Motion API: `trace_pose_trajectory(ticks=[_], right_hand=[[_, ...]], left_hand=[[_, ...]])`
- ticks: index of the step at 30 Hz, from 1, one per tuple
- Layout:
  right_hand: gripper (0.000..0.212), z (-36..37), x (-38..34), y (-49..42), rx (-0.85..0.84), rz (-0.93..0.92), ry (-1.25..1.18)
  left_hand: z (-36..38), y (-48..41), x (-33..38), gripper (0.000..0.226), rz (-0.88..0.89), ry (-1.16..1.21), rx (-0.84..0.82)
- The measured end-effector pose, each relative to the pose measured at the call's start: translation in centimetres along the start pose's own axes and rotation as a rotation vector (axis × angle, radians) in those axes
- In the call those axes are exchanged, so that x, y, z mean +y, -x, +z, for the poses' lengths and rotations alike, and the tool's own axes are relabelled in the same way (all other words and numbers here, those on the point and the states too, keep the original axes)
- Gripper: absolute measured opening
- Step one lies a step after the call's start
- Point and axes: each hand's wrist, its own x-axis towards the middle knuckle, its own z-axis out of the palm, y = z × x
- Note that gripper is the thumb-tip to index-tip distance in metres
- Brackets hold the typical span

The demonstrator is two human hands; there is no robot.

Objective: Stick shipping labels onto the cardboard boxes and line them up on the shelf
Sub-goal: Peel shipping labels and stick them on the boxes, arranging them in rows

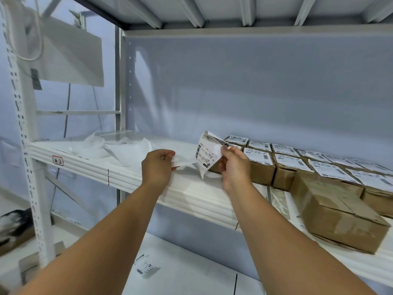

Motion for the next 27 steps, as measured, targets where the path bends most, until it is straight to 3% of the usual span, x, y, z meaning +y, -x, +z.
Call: trace_pose_trajectory(ticks=[3,6,13,20,22,27], right_hand=[[0.020,-0.2,-0.2,-0.2,0.083,0.015,-0.159],[0.016,-0.4,-0.5,-0.1,0.062,0.060,-0.328],[0.016,-1.1,-1.2,0.1,0.036,0.166,-0.715],[0.011,-1.8,-1.3,0.0,-0.045,0.147,-0.879],[0.010,-1.9,-1.2,-0.3,-0.058,0.165,-0.864],[0.008,-1.2,-0.9,-0.1,-0.071,0.232,-0.512]], left_hand=[[0.1,0.4,0.2,0.021,0.006,0.012,0.076],[0.3,0.2,0.4,0.021,-0.005,0.017,0.101],[1.2,-0.2,-0.1,0.027,-0.060,-0.142,-0.005],[1.0,-0.3,-0.1,0.034,-0.025,-0.193,0.179],[0.8,0.0,0.0,0.035,0.001,-0.155,0.187],[0.1,1.7,0.9,0.034,0.104,-0.115,0.106]])
